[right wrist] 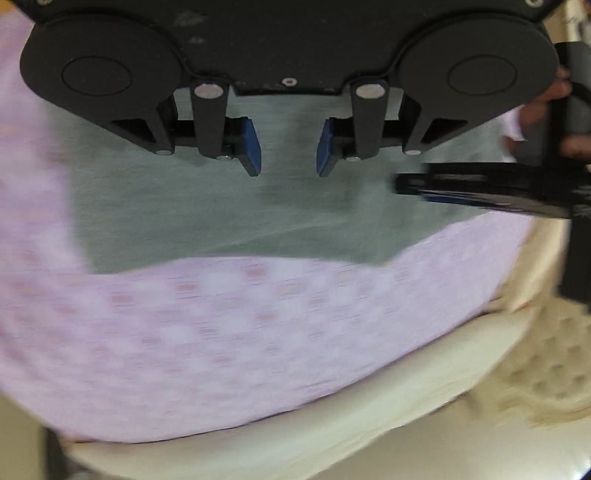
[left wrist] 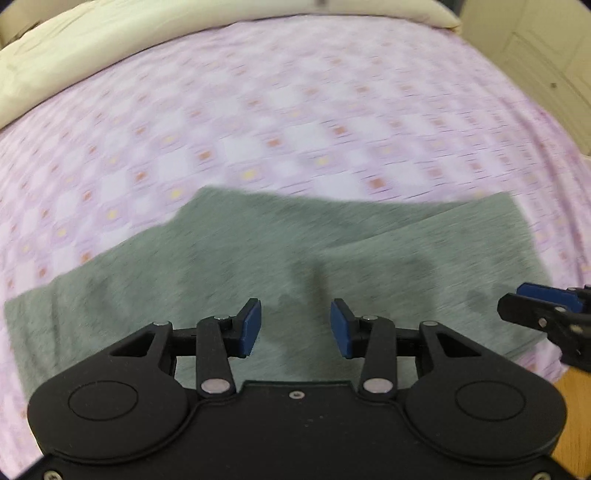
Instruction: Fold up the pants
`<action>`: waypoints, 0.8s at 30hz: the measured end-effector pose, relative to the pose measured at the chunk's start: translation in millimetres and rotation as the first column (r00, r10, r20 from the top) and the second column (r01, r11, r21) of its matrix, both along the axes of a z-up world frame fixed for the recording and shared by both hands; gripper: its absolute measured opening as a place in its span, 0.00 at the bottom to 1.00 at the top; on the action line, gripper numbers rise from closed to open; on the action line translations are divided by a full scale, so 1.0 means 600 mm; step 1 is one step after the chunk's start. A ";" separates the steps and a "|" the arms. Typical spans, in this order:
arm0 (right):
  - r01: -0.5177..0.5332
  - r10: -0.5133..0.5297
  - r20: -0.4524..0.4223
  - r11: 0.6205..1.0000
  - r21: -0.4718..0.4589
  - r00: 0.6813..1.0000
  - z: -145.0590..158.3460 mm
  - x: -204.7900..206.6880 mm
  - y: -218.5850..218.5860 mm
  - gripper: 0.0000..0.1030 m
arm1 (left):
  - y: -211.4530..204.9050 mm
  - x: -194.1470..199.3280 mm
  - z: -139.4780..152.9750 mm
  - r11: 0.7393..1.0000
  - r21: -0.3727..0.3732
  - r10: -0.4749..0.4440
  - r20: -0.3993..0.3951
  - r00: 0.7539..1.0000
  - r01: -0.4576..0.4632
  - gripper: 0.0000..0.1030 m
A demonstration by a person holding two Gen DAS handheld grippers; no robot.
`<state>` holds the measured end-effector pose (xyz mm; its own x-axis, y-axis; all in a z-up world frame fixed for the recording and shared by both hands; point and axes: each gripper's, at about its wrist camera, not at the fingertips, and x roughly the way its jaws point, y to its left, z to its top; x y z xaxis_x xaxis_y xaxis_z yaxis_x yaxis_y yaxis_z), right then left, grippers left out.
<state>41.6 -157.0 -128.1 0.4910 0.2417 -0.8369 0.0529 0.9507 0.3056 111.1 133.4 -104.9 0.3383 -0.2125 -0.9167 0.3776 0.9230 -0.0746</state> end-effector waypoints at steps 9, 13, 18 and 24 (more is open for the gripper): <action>0.178 -0.191 -0.203 0.981 -0.084 0.960 -0.088 -0.048 -0.143 0.00 | -0.089 -0.012 -0.106 0.983 0.156 -0.090 -0.075 0.993 0.101 0.53; 0.149 -0.158 -0.157 0.986 -0.070 0.975 -0.043 -0.041 -0.153 0.12 | -0.080 -0.003 -0.103 0.986 0.152 -0.059 -0.090 0.994 0.073 0.59; 0.051 -0.055 -0.048 0.996 -0.076 0.997 -0.022 0.039 -0.148 0.21 | -0.072 0.010 -0.102 0.988 0.152 0.027 -0.115 0.993 -0.010 0.64; -0.019 0.000 -0.165 0.993 -0.115 0.986 -0.099 0.125 -0.145 0.18 | -0.072 -0.012 -0.101 0.978 0.196 0.087 -0.108 0.990 -0.065 0.65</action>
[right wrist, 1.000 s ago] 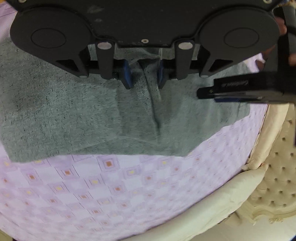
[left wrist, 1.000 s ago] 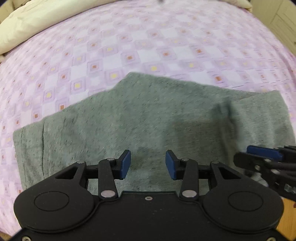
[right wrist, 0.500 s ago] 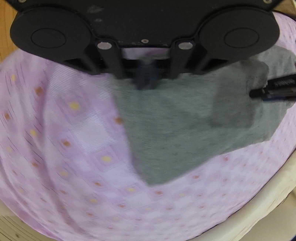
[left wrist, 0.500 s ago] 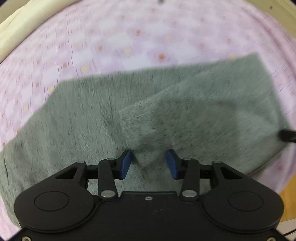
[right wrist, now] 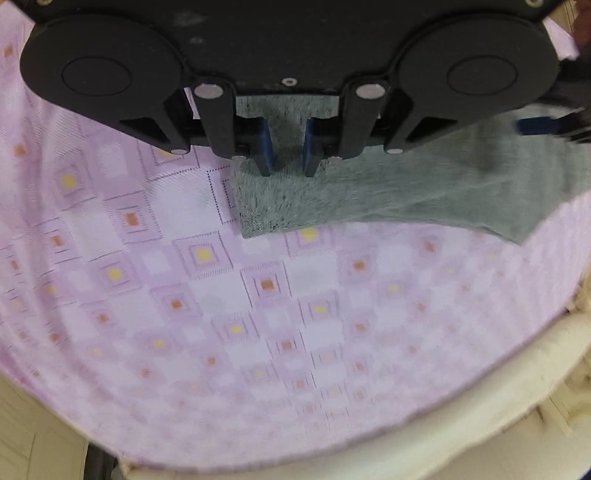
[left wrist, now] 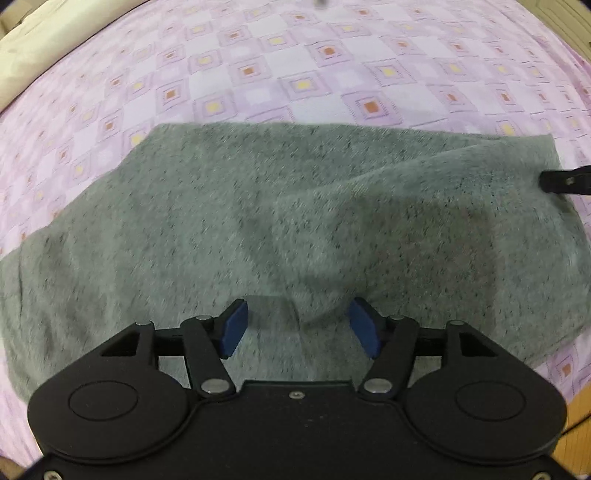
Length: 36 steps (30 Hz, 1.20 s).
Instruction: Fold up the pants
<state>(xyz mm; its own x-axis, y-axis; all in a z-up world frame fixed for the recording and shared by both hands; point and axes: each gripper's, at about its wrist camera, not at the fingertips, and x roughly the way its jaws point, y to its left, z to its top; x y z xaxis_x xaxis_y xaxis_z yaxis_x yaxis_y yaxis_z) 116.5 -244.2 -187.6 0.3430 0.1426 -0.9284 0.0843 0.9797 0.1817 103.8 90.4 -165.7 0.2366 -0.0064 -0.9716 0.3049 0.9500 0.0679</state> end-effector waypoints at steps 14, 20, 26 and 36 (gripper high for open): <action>-0.328 0.329 0.016 0.944 -0.011 0.944 0.026 -0.116 0.079 0.25 | 0.119 -0.082 0.030 0.974 0.104 0.203 -0.005 0.979 -0.201 0.60; -0.237 0.236 0.040 0.972 0.008 0.971 0.050 -0.115 0.093 0.28 | 0.220 -0.080 0.068 0.958 0.067 0.274 0.063 0.960 -0.278 0.60; -0.210 0.210 0.076 0.978 0.000 0.975 0.074 -0.098 0.167 0.28 | 0.342 -0.042 0.094 0.956 0.061 0.275 0.160 0.948 -0.288 0.62; -0.211 0.209 0.061 0.977 0.042 0.976 0.109 -0.090 0.380 0.28 | 0.507 -0.005 0.048 0.968 -0.046 0.249 0.101 0.963 -0.246 0.67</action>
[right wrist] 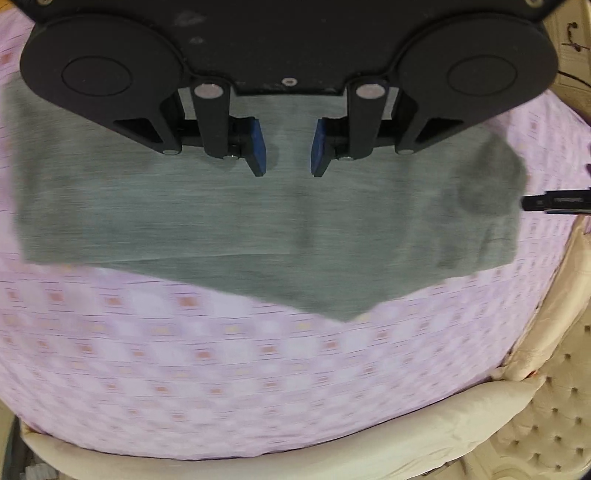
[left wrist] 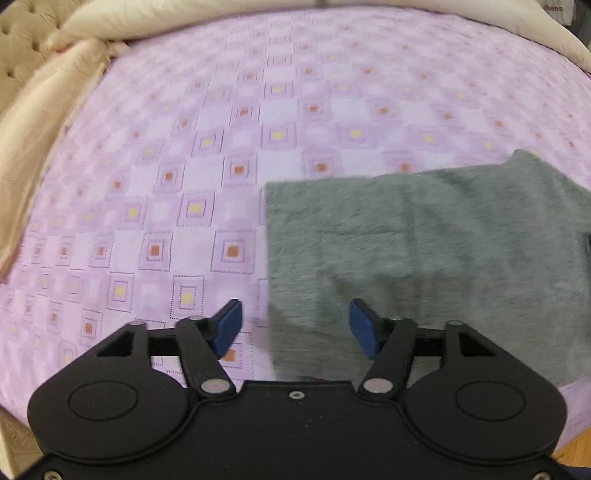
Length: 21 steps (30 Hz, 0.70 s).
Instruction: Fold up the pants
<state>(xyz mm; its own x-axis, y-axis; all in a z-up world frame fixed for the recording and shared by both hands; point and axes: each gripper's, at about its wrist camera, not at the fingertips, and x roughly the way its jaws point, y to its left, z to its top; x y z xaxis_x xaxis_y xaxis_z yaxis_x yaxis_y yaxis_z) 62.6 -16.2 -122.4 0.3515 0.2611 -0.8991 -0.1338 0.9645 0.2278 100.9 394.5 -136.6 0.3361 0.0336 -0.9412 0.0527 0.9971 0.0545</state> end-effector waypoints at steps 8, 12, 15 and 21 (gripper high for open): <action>-0.019 0.018 -0.025 1.000 -0.018 1.000 0.017 -0.017 0.107 0.28 | 0.016 0.002 -0.086 0.950 -0.271 -0.205 -0.173 0.963 0.154 0.95; -0.018 0.017 -0.041 0.999 -0.039 0.999 0.015 -0.026 0.122 0.28 | -0.012 -0.005 -0.089 0.949 -0.246 -0.229 -0.117 0.966 0.195 0.98; -0.003 0.001 -0.045 0.999 -0.045 0.999 0.013 -0.037 0.131 0.28 | -0.020 0.016 -0.085 0.943 -0.310 -0.154 -0.080 0.985 0.122 0.97; 0.040 -0.040 -0.003 0.998 -0.050 0.999 0.008 -0.025 0.129 0.29 | -0.019 0.044 -0.061 0.917 -0.396 -0.072 -0.046 0.996 0.048 0.35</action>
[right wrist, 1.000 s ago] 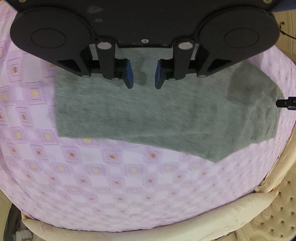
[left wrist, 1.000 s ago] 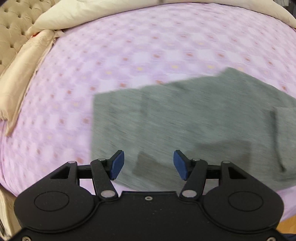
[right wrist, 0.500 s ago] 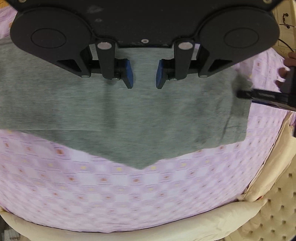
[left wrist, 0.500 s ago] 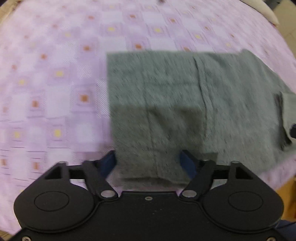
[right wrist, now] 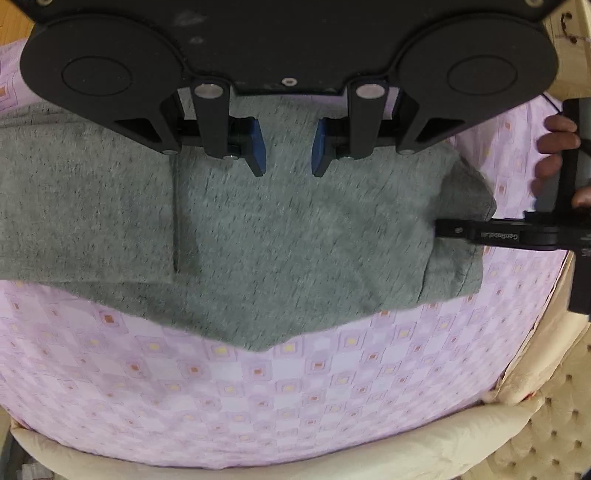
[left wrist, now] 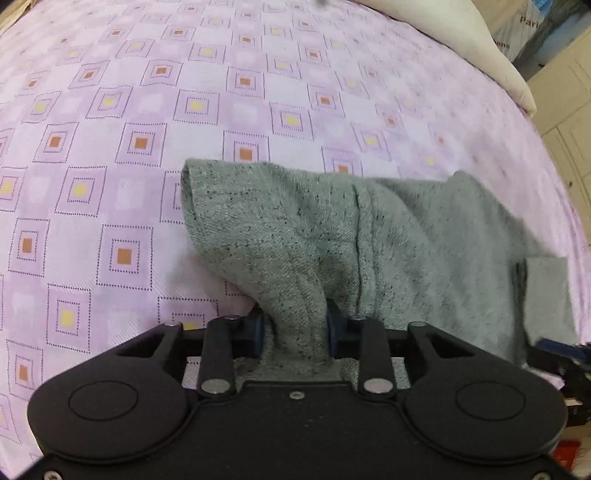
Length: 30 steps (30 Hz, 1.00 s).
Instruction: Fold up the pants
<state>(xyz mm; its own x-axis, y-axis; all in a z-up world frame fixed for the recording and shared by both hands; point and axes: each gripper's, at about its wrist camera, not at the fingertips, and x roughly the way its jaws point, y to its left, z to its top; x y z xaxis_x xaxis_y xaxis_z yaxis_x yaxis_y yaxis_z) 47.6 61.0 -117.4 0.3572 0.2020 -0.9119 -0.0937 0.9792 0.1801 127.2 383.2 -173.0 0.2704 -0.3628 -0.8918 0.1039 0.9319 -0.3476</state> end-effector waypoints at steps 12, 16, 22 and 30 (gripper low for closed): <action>0.073 -0.066 0.074 0.993 -0.095 0.995 -0.083 0.170 -0.022 0.27 | -0.023 -0.014 0.062 0.994 0.085 -0.082 0.093 0.992 0.074 0.32; 0.104 -0.104 0.004 0.990 -0.091 0.995 -0.104 0.133 -0.030 0.25 | -0.010 -0.010 0.075 0.993 0.092 -0.085 0.110 0.990 0.075 0.32; 0.093 -0.097 -0.079 0.994 -0.056 0.992 -0.108 0.018 -0.025 0.22 | -0.014 -0.019 0.108 0.991 0.099 -0.103 0.136 0.985 0.090 0.31; 0.080 -0.080 -0.033 0.997 0.006 0.996 -0.068 -0.063 -0.036 0.17 | -0.068 -0.031 0.168 0.983 0.145 -0.138 0.196 0.971 0.111 0.30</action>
<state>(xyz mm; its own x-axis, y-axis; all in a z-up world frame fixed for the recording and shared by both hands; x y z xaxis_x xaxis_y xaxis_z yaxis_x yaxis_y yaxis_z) 9.5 39.1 -158.1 0.3421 0.1804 -0.9222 -0.0092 0.9820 0.1887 108.3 342.3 -71.9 0.4117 -0.2882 -0.8646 0.2777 0.9432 -0.1821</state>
